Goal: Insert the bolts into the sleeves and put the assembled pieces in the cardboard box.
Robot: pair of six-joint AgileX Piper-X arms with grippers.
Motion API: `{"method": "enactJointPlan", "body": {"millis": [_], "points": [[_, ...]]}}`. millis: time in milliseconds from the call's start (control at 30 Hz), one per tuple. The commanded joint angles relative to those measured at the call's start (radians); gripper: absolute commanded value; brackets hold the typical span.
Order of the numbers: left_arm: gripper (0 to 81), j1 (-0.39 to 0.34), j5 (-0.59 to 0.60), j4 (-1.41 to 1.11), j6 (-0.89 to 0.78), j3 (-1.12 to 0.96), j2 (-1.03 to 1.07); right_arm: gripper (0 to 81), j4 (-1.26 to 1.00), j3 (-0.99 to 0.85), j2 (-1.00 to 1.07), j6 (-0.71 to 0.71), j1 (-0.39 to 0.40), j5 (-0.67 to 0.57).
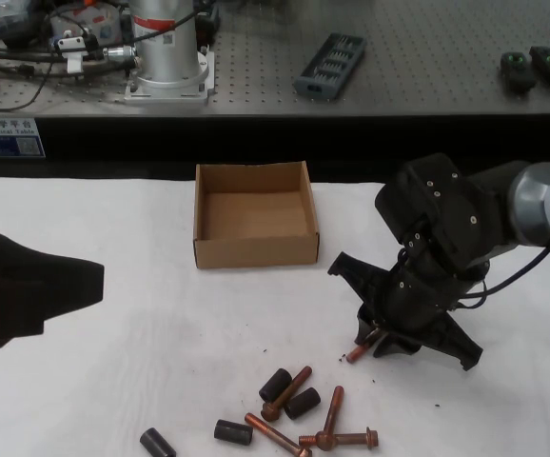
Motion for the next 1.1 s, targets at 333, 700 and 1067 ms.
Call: {"method": "enactJointPlan", "body": {"millis": [333,700,1067], "points": [[8.7,-0.002,0.008,-0.005,0.001,-0.013,-0.007,5.2,0.055,0.009,0.015,-0.110,-0.006,0.044],[8.7,-0.002,0.008,0.070,0.052,-0.012,-0.004,5.2,0.237,0.009,0.015,-0.531,-0.006,0.079],[8.7,-0.002,0.008,0.129,0.052,-0.012,-0.004,12.0,0.255,0.009,0.015,-0.591,-0.006,0.062]]}}
